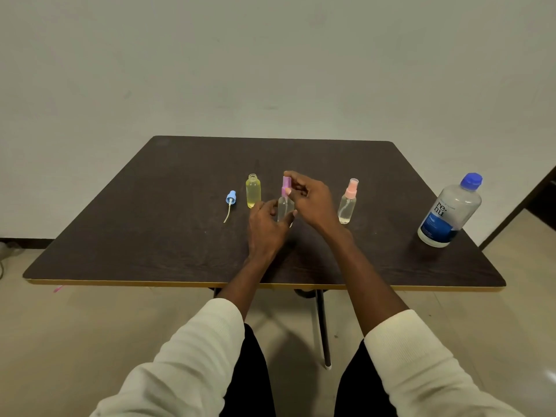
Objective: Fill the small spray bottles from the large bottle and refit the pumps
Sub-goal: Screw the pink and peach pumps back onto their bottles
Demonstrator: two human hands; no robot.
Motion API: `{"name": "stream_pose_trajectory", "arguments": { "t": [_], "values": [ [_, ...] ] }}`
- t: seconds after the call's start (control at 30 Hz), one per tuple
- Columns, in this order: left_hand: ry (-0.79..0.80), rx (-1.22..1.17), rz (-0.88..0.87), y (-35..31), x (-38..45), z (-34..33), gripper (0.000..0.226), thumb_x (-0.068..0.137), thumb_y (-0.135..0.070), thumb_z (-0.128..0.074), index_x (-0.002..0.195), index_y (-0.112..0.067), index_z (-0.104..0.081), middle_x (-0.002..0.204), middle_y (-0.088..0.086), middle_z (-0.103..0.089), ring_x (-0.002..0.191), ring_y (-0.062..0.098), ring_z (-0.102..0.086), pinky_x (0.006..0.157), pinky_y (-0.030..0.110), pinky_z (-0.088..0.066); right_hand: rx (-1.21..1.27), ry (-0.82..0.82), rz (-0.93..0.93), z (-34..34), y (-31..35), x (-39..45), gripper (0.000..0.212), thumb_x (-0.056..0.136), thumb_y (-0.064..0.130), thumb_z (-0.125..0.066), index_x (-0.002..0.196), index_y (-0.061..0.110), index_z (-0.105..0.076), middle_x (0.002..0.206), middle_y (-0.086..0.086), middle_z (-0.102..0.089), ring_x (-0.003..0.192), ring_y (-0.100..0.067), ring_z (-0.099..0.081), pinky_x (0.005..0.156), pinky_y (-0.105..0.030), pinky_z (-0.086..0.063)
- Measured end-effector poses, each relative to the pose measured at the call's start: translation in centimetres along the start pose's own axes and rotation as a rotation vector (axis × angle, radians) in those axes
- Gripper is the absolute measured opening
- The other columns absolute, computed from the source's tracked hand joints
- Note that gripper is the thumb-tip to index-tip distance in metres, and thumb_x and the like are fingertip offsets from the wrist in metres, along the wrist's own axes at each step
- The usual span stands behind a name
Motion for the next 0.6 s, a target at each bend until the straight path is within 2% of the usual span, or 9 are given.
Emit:
{"name": "stream_pose_trajectory", "arguments": {
  "t": [0.1,0.23,0.3,0.37,0.43,0.5,0.53,0.6],
  "values": [
    [-0.002,-0.044,0.009,-0.15,-0.14,0.13,0.039,0.081,-0.037,-0.080,0.109,-0.012,-0.069,0.101,0.001,-0.064,0.090,0.012,-0.058,0.075,0.023,-0.046,0.056,0.012,-0.023,0.14,-0.13,-0.45,0.036,0.092,0.006,-0.062,0.127,0.015,-0.063,0.119,0.001,-0.068,0.106,-0.003,-0.062,0.092,-0.015,-0.048],
    [0.066,-0.111,0.038,-0.78,-0.48,0.19,0.023,0.085,-0.031,-0.077,0.101,-0.022,-0.063,0.089,-0.013,-0.063,0.078,-0.003,-0.057,0.066,0.008,-0.041,0.111,-0.043,-0.043,0.18,-0.16,-0.85,0.027,0.087,0.007,-0.068,0.113,0.017,-0.068,0.101,0.008,-0.070,0.094,-0.001,-0.065,0.086,-0.020,-0.054],
    [0.077,-0.106,0.032,-0.86,-0.56,0.26,0.021,0.086,-0.031,-0.076,0.098,-0.026,-0.059,0.084,-0.017,-0.060,0.075,-0.005,-0.057,0.063,0.007,-0.042,0.082,-0.067,-0.031,0.10,-0.24,-0.70,0.017,0.083,0.013,-0.074,0.098,0.018,-0.067,0.090,0.008,-0.068,0.084,-0.003,-0.065,0.078,-0.023,-0.056],
    [0.072,-0.096,0.028,-0.77,-0.55,0.33,0.021,0.086,-0.031,-0.076,0.095,-0.025,-0.058,0.081,-0.016,-0.060,0.073,-0.002,-0.058,0.061,0.009,-0.041,0.033,-0.075,-0.044,-0.06,-0.32,-0.64,0.021,0.079,0.020,-0.078,0.092,0.016,-0.061,0.085,0.006,-0.065,0.078,-0.005,-0.061,0.070,-0.021,-0.052],
    [0.052,-0.085,0.042,-0.63,-0.51,0.35,0.022,0.085,-0.033,-0.076,0.094,-0.022,-0.060,0.078,-0.010,-0.061,0.071,0.004,-0.058,0.060,0.017,-0.042,0.028,-0.040,-0.057,-0.34,-0.48,-0.70,0.033,0.077,0.024,-0.080,0.102,0.015,-0.060,0.093,0.002,-0.064,0.083,-0.007,-0.060,0.073,-0.020,-0.050],
    [0.055,-0.086,0.061,-0.53,-0.45,0.28,0.023,0.084,-0.035,-0.076,0.093,-0.020,-0.061,0.079,-0.006,-0.061,0.072,0.007,-0.059,0.061,0.023,-0.044,0.052,0.001,-0.071,-0.58,-0.61,-0.82,0.048,0.080,0.025,-0.078,0.122,0.015,-0.058,0.111,0.001,-0.064,0.099,-0.009,-0.060,0.086,-0.020,-0.049],
    [0.064,-0.094,0.063,-0.61,-0.46,0.31,0.022,0.084,-0.035,-0.076,0.092,-0.021,-0.060,0.079,-0.008,-0.062,0.072,0.005,-0.059,0.061,0.021,-0.044,0.069,0.013,-0.082,-0.63,-0.64,-0.88,0.051,0.084,0.025,-0.074,0.131,0.015,-0.055,0.119,0.001,-0.064,0.107,-0.009,-0.059,0.092,-0.021,-0.048],
    [0.081,-0.117,0.058,-0.79,-0.55,0.39,0.021,0.084,-0.033,-0.077,0.092,-0.024,-0.059,0.081,-0.013,-0.062,0.075,0.000,-0.059,0.063,0.014,-0.045,0.085,0.025,-0.089,-0.75,-0.47,-1.03,0.044,0.092,0.024,-0.065,0.135,0.016,-0.055,0.122,0.002,-0.066,0.111,-0.007,-0.060,0.096,-0.022,-0.048]
  ]
}}
Point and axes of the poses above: each hand's wrist, its own x-axis towards the middle knuckle, its own z-axis out of the back of the hand, y = z × x, the point moved 4 cm from there along x, towards the middle knuckle
